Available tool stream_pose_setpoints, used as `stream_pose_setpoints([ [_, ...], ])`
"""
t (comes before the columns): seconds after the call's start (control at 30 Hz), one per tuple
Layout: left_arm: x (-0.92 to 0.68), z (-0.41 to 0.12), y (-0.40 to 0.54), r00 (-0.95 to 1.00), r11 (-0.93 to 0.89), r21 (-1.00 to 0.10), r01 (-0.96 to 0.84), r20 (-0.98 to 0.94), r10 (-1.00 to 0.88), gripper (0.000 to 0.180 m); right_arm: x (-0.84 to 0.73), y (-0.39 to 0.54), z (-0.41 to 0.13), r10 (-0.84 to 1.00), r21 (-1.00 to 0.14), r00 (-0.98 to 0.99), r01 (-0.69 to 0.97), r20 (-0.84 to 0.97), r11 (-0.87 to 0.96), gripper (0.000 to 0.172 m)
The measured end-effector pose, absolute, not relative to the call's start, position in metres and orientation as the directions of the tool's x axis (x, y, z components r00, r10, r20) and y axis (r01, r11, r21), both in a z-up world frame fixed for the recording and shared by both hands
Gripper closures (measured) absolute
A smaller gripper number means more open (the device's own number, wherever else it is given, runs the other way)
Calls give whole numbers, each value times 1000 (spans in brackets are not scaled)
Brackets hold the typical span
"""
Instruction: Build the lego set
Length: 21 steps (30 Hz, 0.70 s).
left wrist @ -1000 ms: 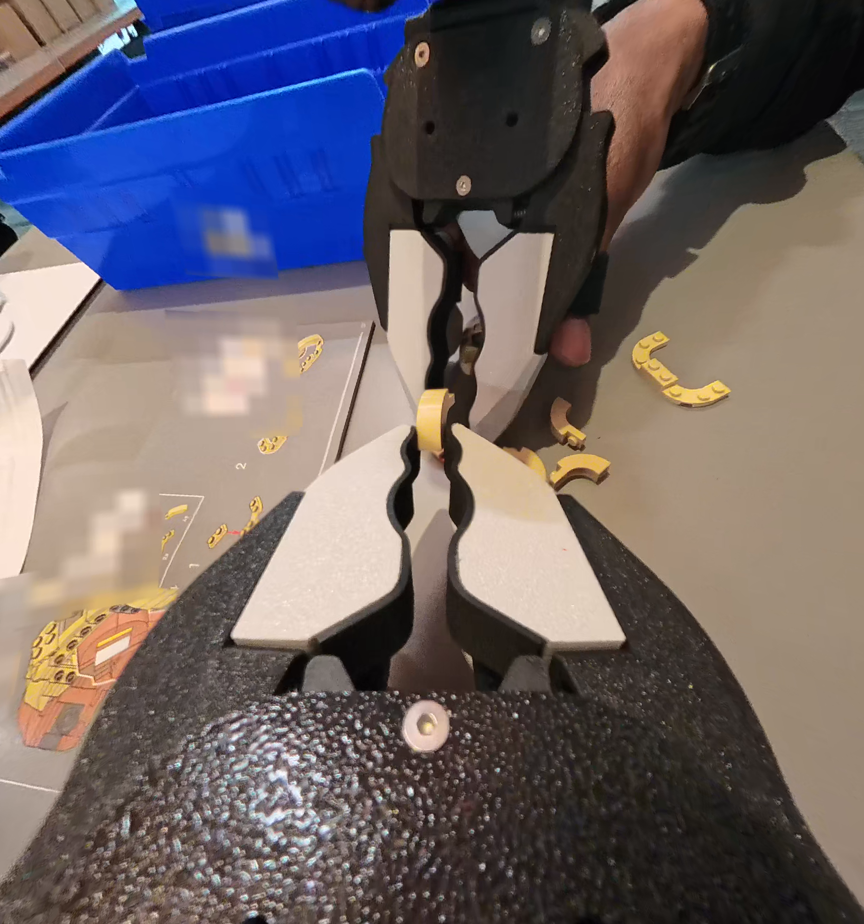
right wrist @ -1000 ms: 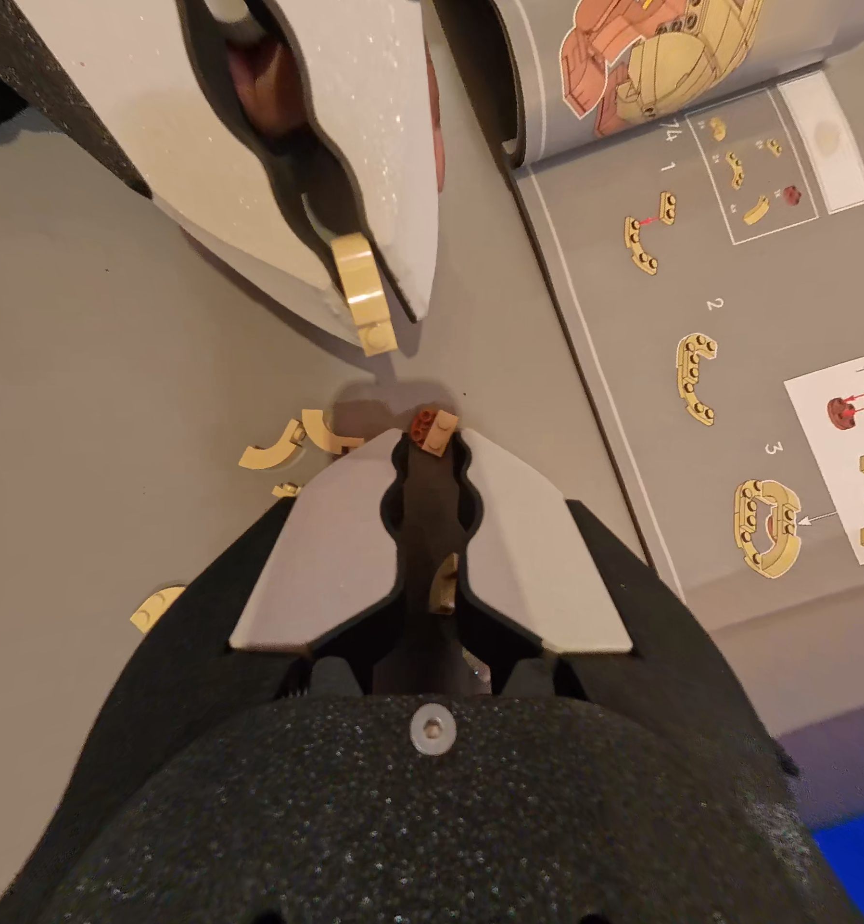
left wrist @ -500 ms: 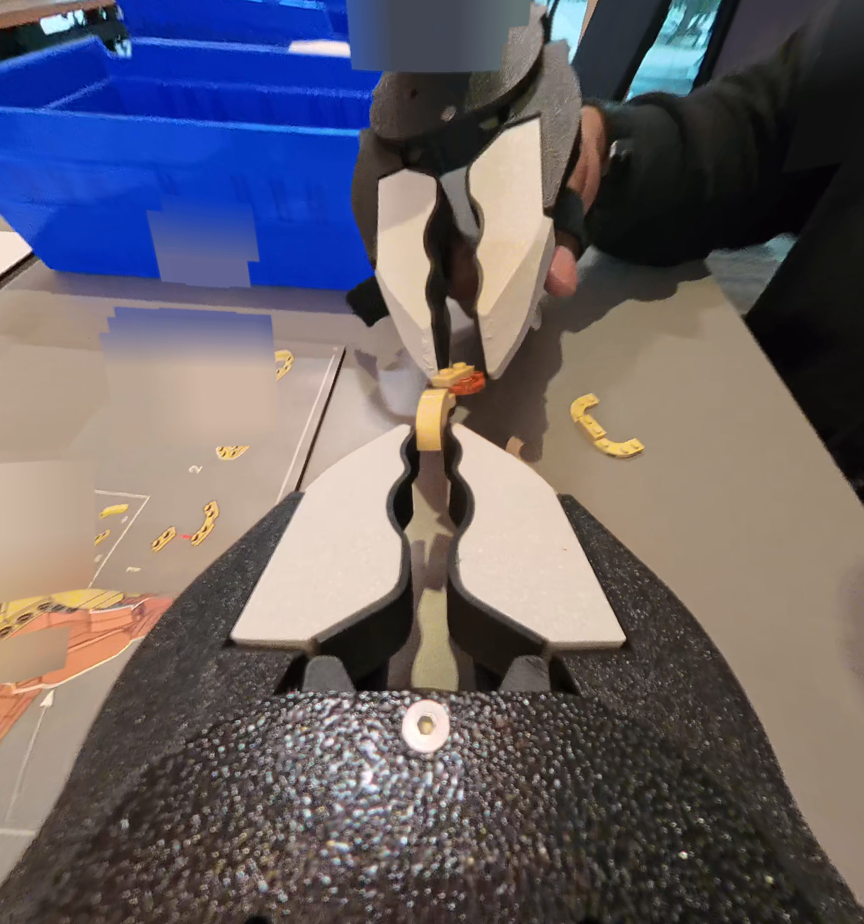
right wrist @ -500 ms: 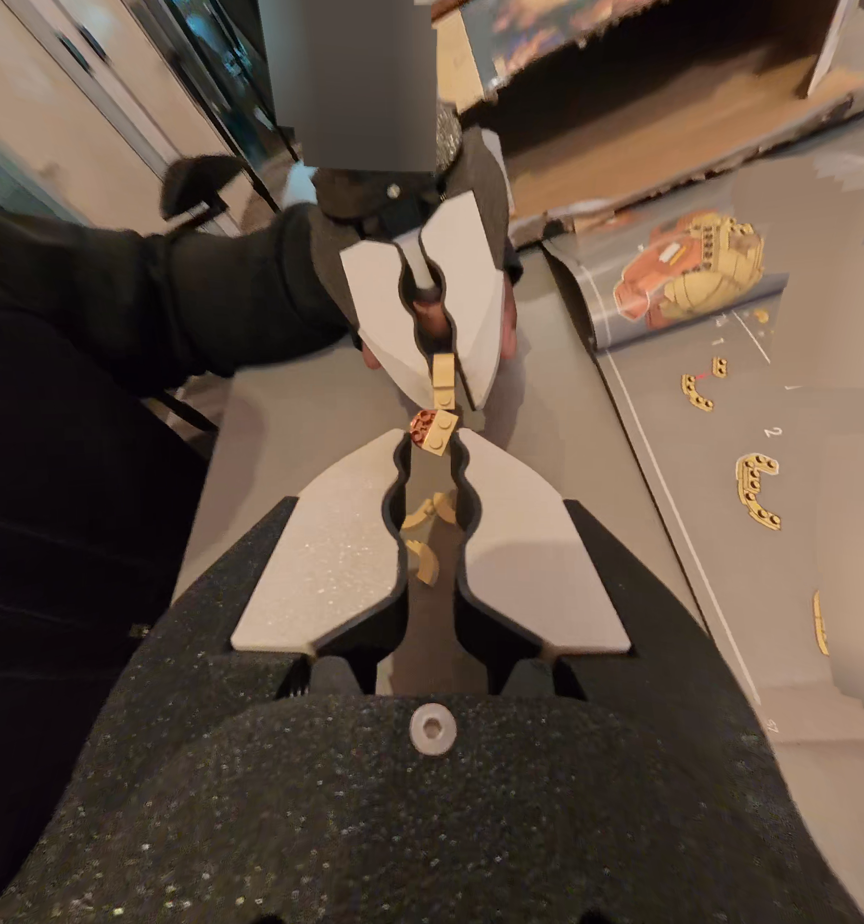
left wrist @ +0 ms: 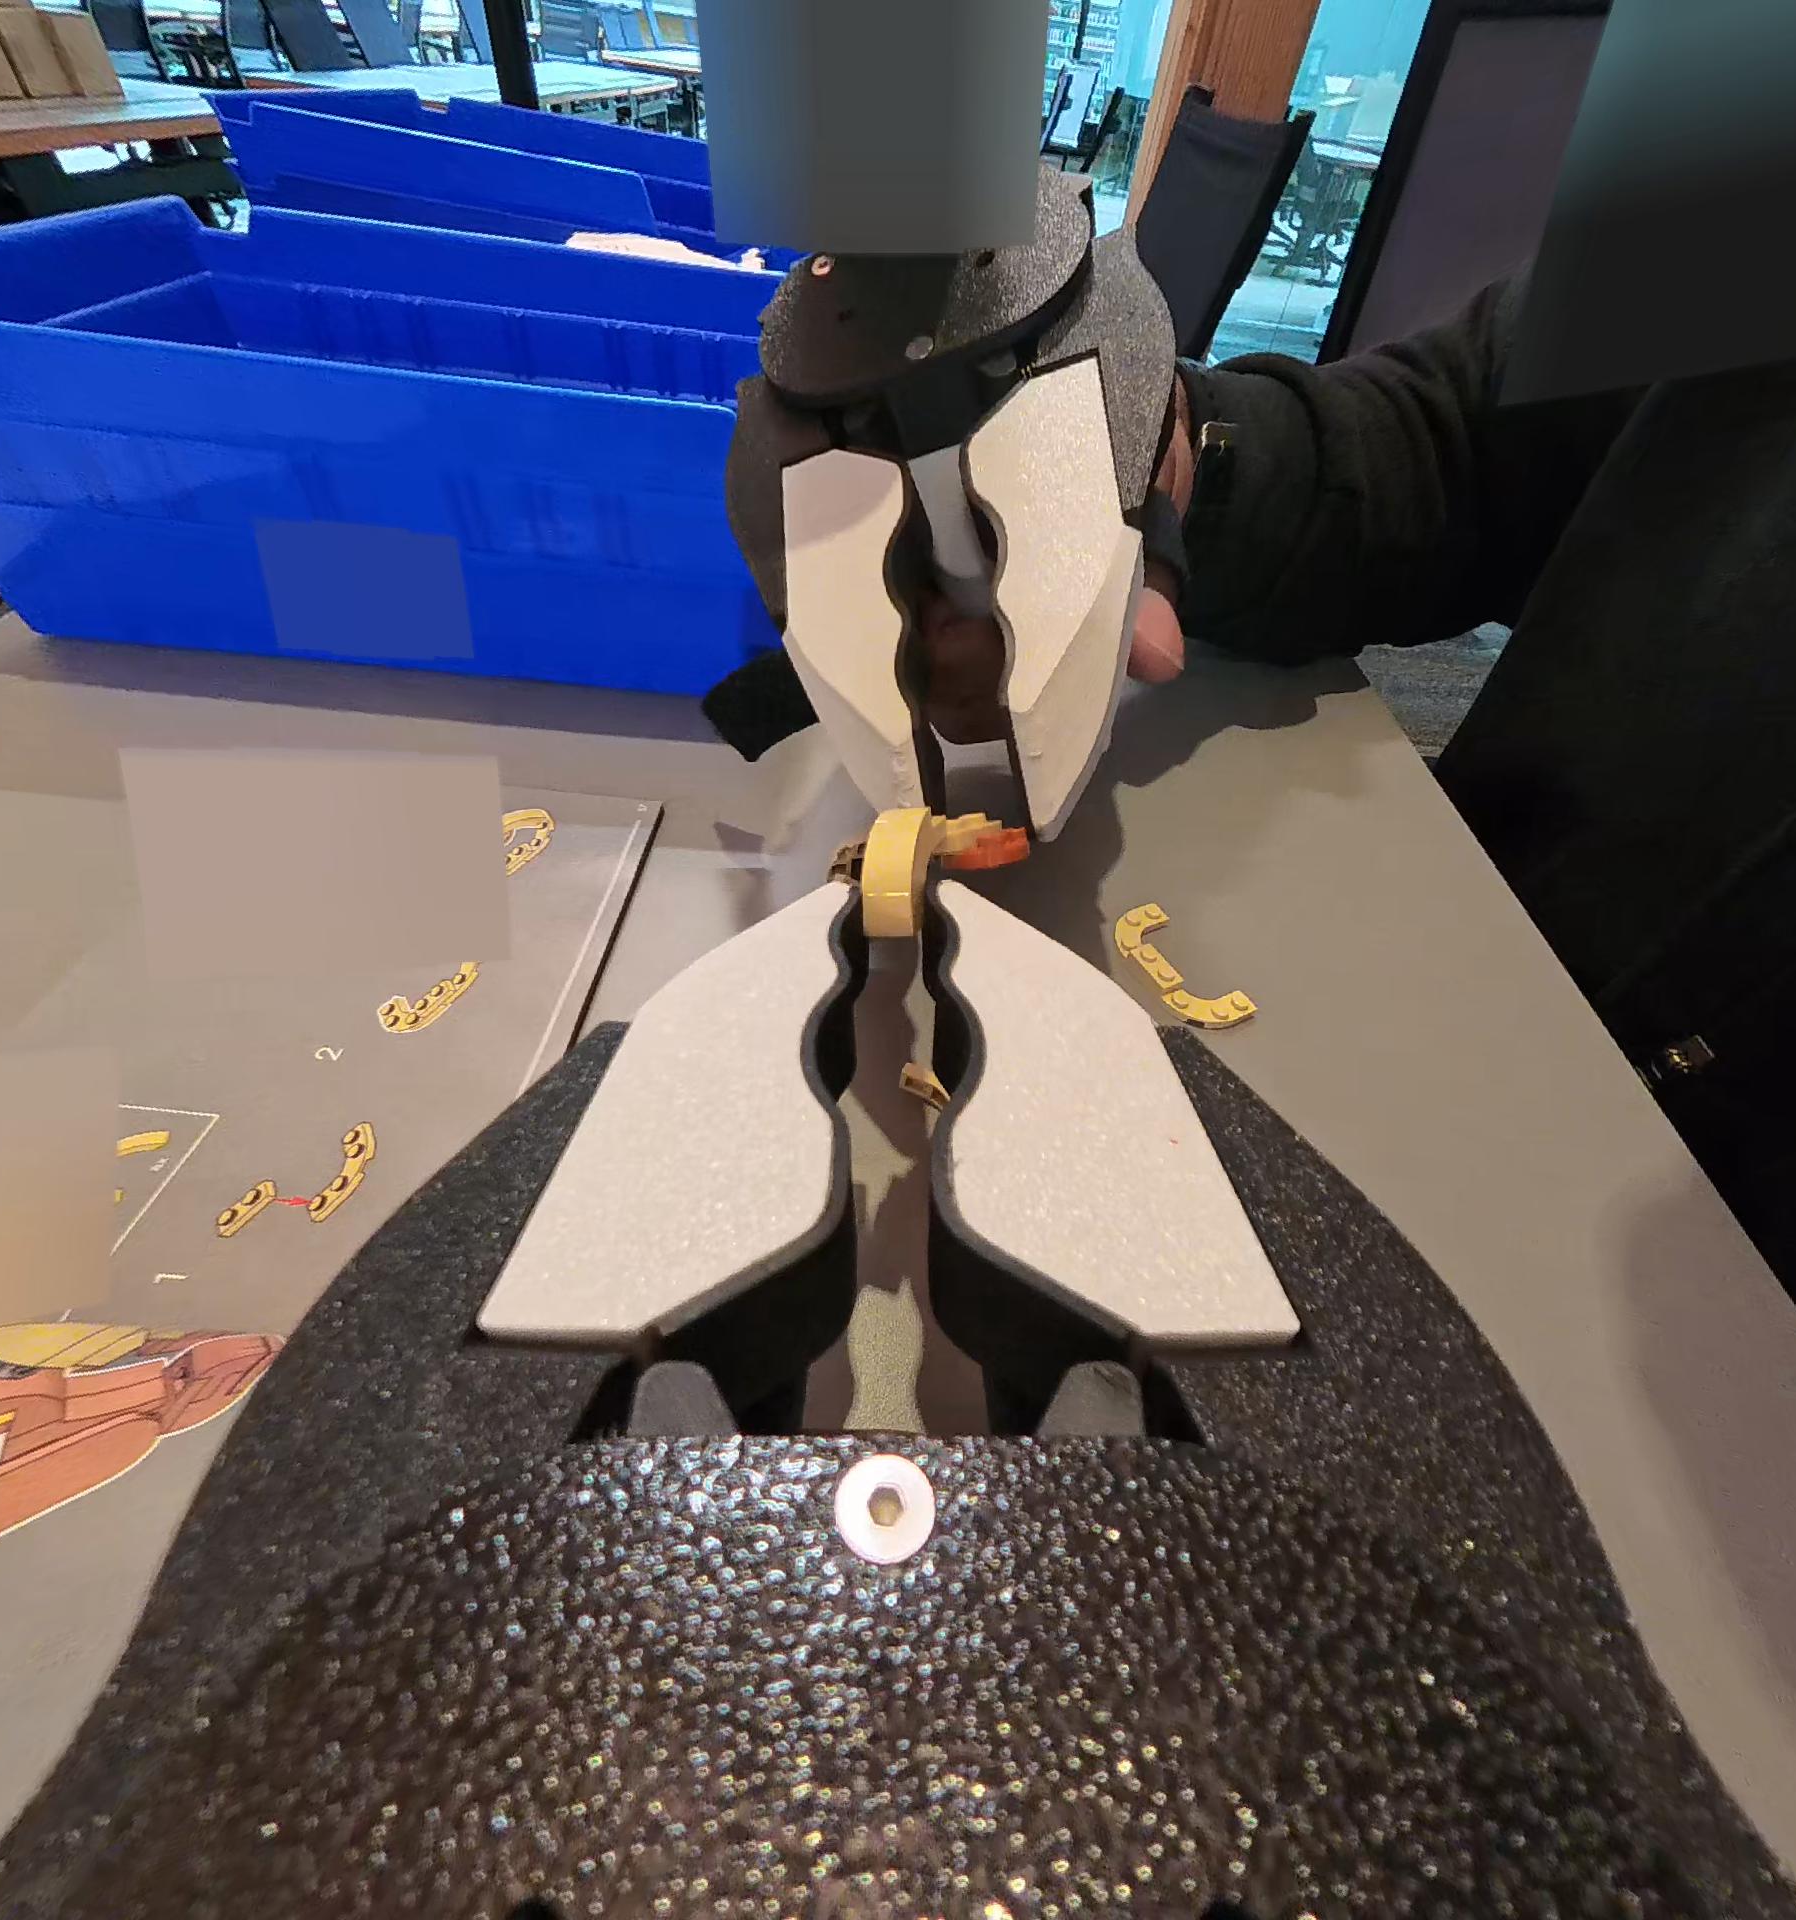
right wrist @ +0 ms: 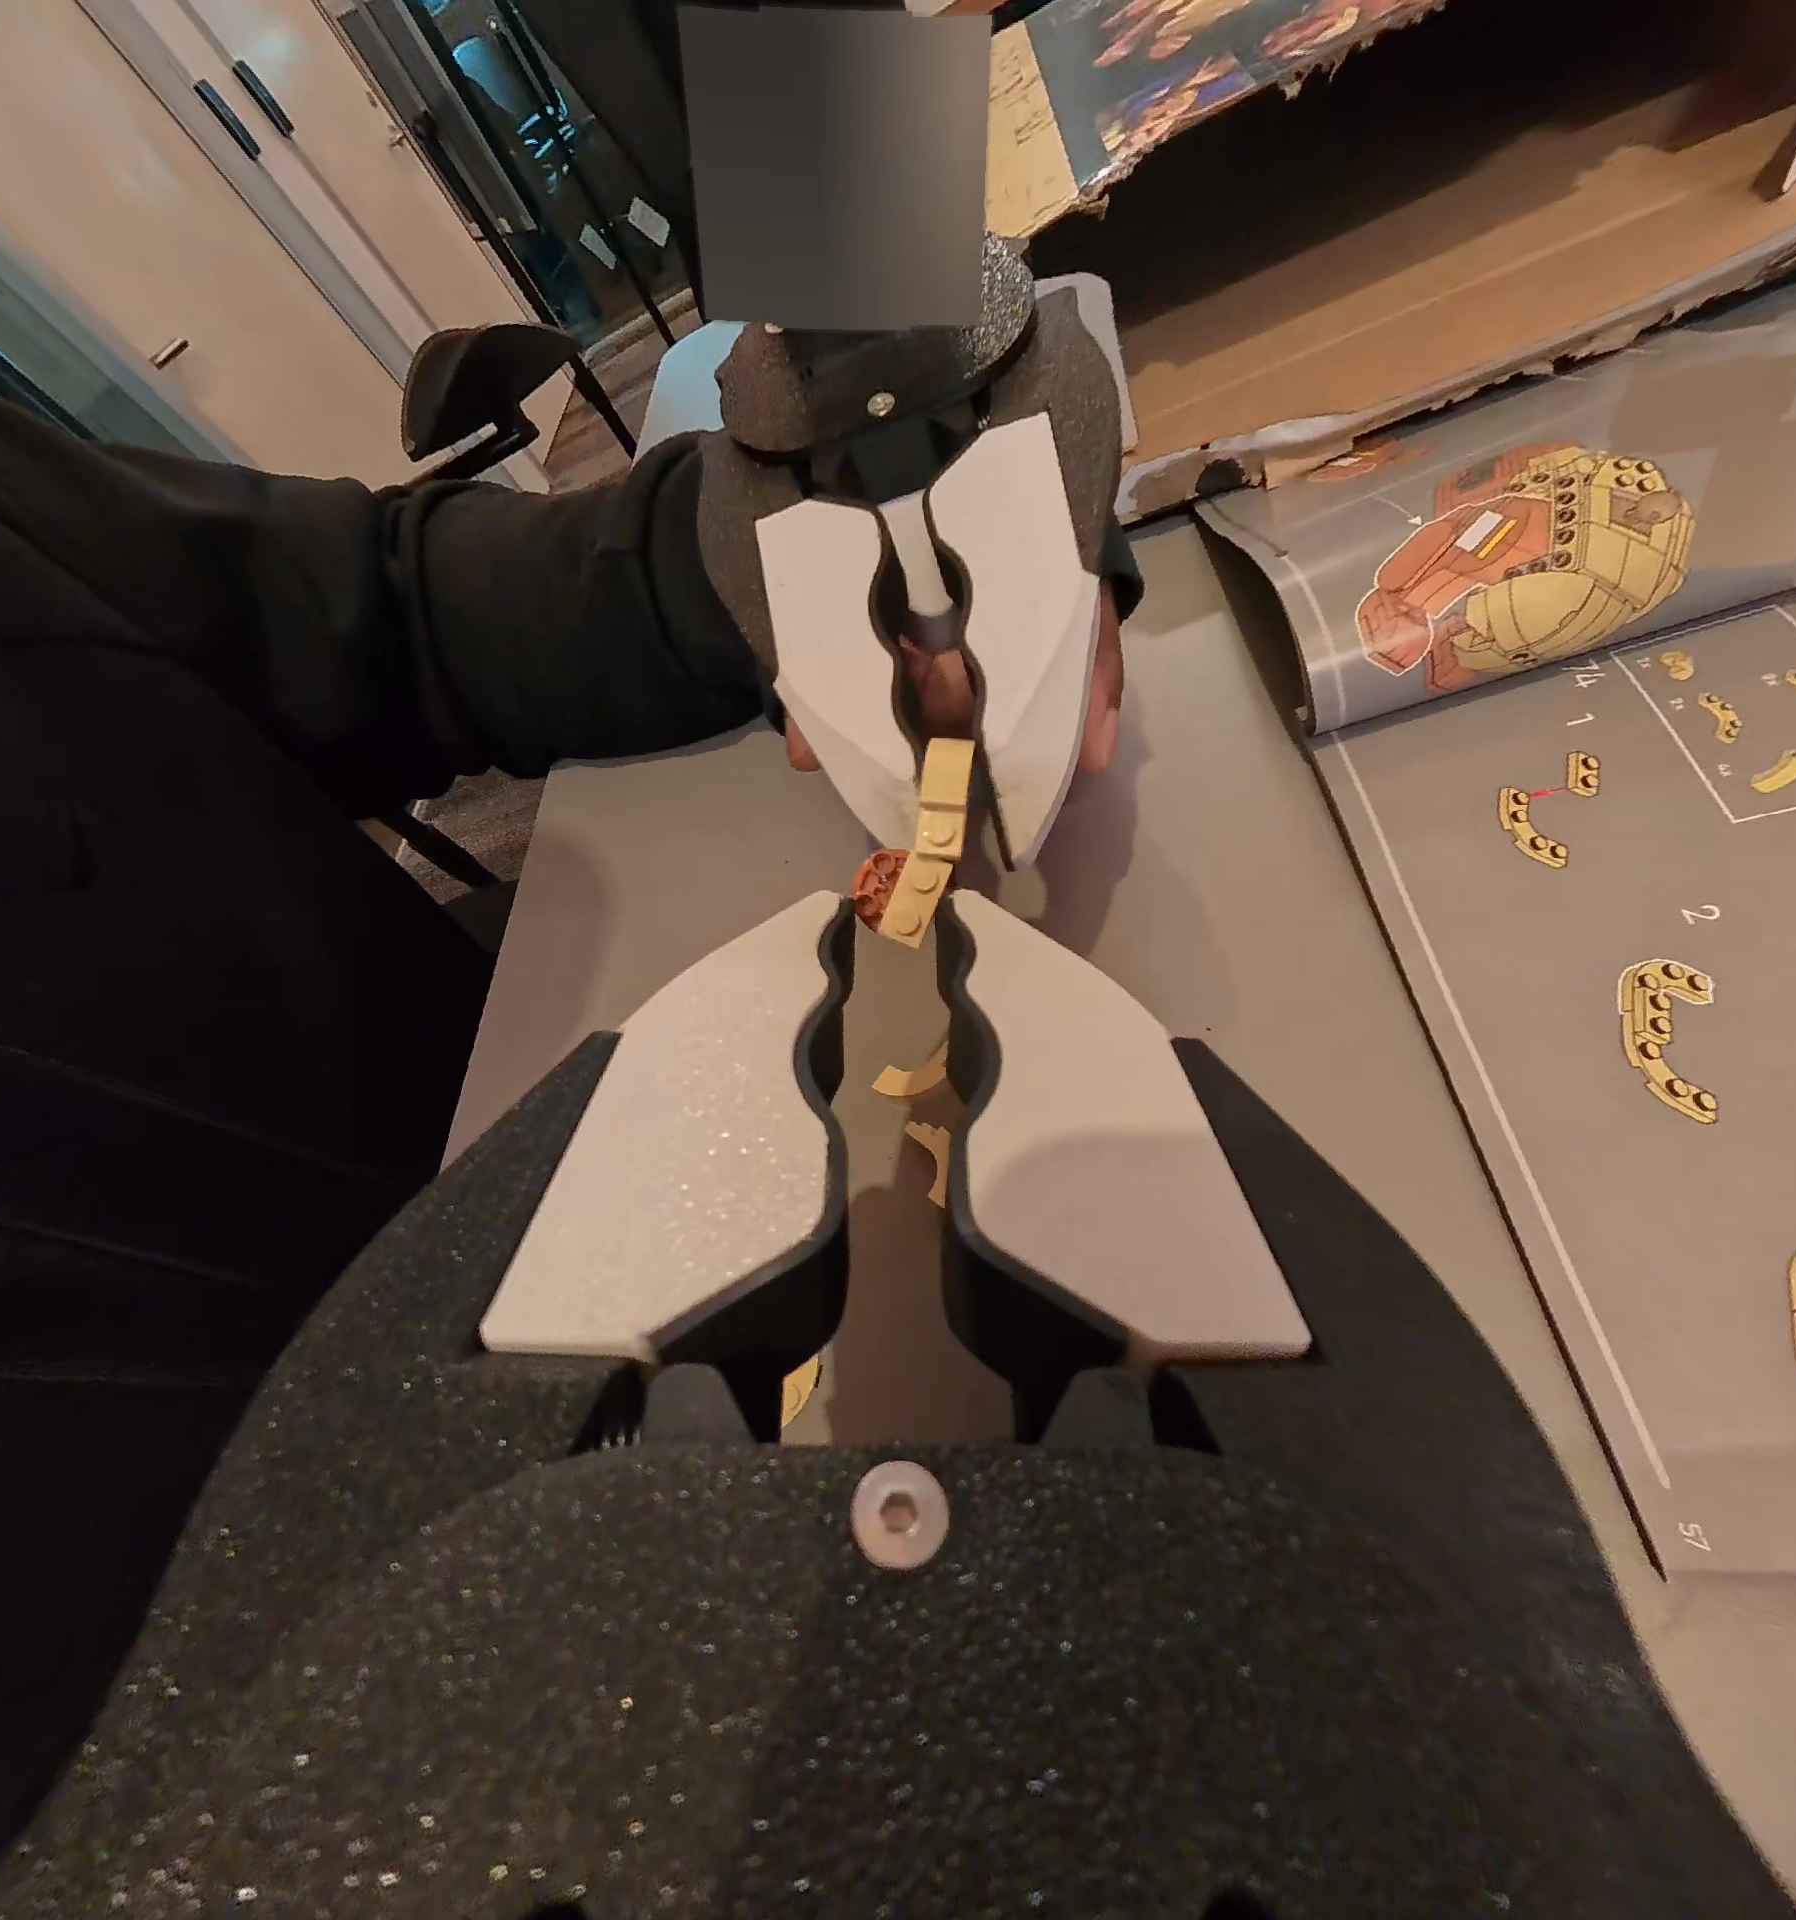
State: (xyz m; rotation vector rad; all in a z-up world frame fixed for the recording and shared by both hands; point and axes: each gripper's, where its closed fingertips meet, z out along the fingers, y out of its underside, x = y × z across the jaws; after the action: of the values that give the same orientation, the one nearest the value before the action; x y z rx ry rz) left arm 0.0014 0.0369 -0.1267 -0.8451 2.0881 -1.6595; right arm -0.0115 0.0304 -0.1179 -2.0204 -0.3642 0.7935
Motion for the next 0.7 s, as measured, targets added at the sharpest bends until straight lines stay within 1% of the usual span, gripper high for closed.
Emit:
stream_pose_setpoints([
  [0.37, -2, -127, 30, -784, 149, -961, -231, 94, -613, 171, -13, 30, -117, 529, -836, 760, -35, -379, -548, 158],
  [0.7, -5, -119, 24, -802, 90, -971, -222, 129, -584, 171, -18, 29, -106, 534, -846, 765, -27, -360, -532, 158],
])
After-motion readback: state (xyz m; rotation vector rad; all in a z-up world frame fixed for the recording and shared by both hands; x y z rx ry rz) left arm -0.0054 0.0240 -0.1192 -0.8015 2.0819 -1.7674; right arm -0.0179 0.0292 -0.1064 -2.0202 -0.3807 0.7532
